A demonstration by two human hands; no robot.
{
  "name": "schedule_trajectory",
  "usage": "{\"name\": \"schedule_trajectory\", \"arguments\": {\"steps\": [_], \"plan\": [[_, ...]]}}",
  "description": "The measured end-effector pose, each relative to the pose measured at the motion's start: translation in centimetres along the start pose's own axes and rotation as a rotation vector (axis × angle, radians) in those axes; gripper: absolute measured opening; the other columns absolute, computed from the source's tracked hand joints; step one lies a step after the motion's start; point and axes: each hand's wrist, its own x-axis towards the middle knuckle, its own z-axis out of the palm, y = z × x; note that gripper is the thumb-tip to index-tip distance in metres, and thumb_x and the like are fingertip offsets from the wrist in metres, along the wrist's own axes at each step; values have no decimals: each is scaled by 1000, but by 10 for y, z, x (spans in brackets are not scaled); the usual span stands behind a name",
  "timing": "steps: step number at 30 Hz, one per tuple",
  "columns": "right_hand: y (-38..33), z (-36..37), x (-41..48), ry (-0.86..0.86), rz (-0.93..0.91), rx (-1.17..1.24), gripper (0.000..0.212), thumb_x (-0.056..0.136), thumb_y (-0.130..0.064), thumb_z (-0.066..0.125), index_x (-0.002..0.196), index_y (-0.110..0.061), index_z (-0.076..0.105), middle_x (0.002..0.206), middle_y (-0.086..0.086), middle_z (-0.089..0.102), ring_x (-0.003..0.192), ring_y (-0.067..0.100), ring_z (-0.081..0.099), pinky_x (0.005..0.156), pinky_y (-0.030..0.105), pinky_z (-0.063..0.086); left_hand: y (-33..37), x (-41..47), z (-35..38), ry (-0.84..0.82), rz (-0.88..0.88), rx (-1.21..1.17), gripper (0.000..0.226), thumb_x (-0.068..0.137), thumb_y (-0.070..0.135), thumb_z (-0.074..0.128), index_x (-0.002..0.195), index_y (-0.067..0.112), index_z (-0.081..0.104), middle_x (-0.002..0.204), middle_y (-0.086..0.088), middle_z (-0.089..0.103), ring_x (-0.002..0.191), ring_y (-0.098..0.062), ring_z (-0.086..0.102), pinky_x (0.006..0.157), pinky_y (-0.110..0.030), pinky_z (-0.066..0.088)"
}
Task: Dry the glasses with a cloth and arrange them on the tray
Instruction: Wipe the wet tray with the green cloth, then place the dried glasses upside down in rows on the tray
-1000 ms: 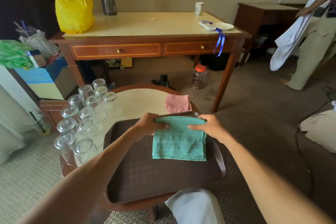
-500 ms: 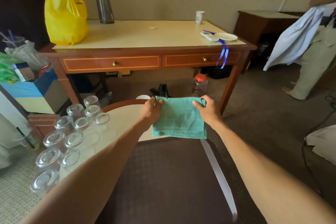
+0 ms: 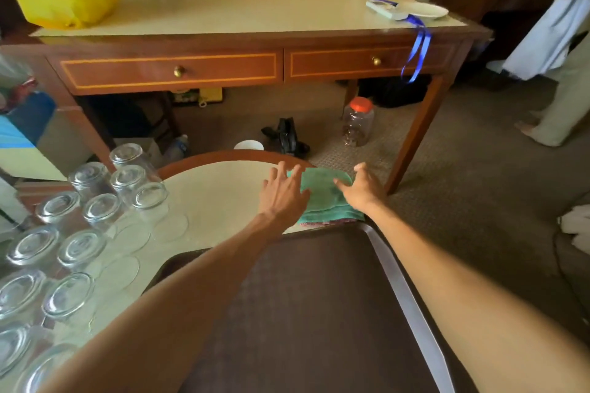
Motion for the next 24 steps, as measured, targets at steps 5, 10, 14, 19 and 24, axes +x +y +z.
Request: {"name": "schedule_trajectory", "arguments": {"steps": [5, 10, 14, 19, 24], "plan": [[0, -5, -32, 108, -117, -6, 43, 95, -35, 64, 127, -13, 46, 128, 13, 56, 115, 31, 56, 90, 40, 48, 12, -20, -3, -105, 9, 56, 44, 106, 41, 41, 144, 19, 47, 144, -12, 48, 130, -32, 45, 105, -49, 38], [-25, -36, -74, 150, -146, 159, 24, 97, -30, 63, 113, -12, 58, 111, 4, 65, 100, 23, 64, 77, 35, 54, 41, -44, -60, -102, -57, -35, 35, 103, 34, 50, 133, 17, 56, 132, -10, 63, 113, -30, 60, 89, -42, 52], [-45, -52, -128, 152, -115, 355, 11, 97, -27, 64, 102, -20, 56, 110, 4, 68, 97, 23, 70, 68, 37, 59, 56, -95, -113, -54, -66, -46, 30, 101, 30, 55, 126, 16, 64, 125, -8, 69, 89, -26, 62, 68, -33, 44], [-72, -58, -193, 98, -94, 510, 10, 96, -28, 63, 95, -24, 53, 108, 6, 70, 96, 21, 71, 72, 38, 62, 37, -181, -169, 28, -62, -23, 27, 100, 32, 56, 119, 20, 70, 124, -5, 71, 96, -27, 68, 73, -35, 57], [-104, -55, -254, -16, -185, 447, 6, 92, -25, 63, 94, -26, 57, 102, 2, 70, 87, 20, 71, 76, 41, 60, -17, -258, -219, 163, -106, -64, 19, 96, 33, 58, 103, 26, 74, 104, 0, 72, 85, -24, 67, 72, -37, 60]]}}
